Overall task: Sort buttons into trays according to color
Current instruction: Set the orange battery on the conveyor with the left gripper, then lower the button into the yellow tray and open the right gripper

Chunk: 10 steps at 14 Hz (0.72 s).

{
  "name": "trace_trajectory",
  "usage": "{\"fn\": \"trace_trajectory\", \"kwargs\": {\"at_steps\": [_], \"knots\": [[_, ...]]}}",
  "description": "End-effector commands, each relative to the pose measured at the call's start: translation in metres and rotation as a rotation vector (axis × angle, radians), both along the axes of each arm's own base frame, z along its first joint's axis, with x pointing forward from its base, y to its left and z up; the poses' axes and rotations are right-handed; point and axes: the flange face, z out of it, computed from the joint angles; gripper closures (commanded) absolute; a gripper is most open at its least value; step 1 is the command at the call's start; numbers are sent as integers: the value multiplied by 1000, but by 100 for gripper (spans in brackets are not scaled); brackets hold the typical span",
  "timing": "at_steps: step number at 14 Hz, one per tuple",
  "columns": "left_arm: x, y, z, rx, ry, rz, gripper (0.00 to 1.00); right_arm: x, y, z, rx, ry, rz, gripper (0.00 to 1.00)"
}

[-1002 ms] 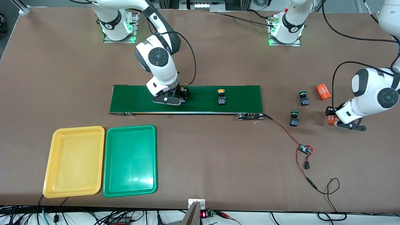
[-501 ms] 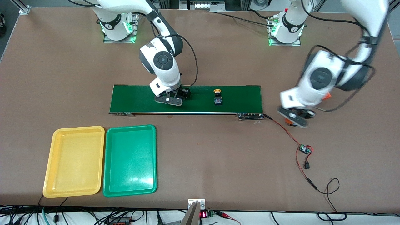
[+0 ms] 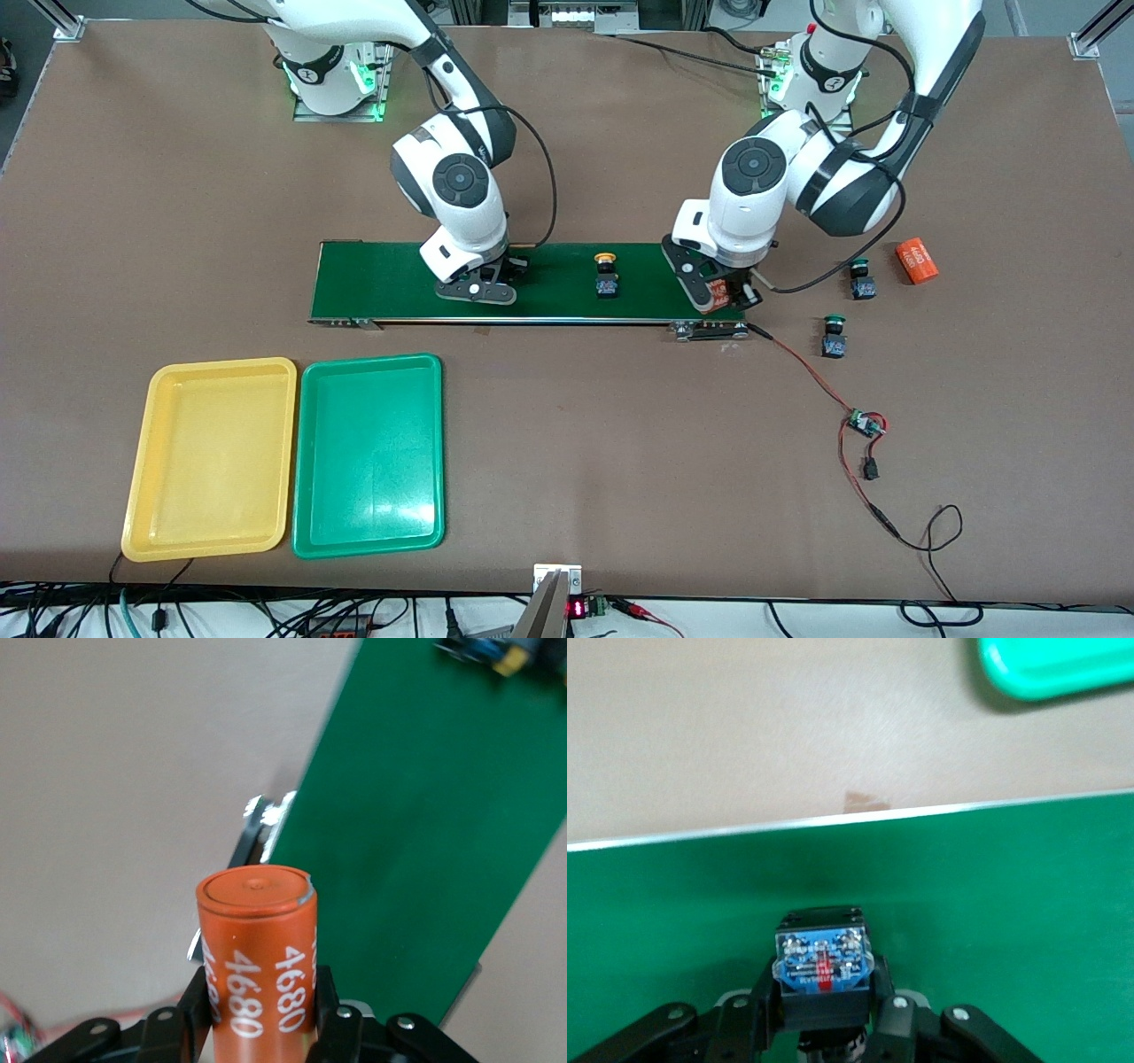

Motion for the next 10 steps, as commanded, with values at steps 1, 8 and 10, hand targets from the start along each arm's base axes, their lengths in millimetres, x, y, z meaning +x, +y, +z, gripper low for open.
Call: {"fn": "trace_trajectory", "kwargs": {"at_steps": [1, 8, 10], "knots": [[-2, -9, -8, 4, 25, -243, 100, 29, -26, 50, -20, 22, 38, 100], [-28, -14, -50, 18, 136, -350, 93, 140, -212, 99, -21, 37, -26, 100], [-30, -14, -52, 21, 142, -358, 45, 163, -266, 95, -14, 34, -6, 100]]}}
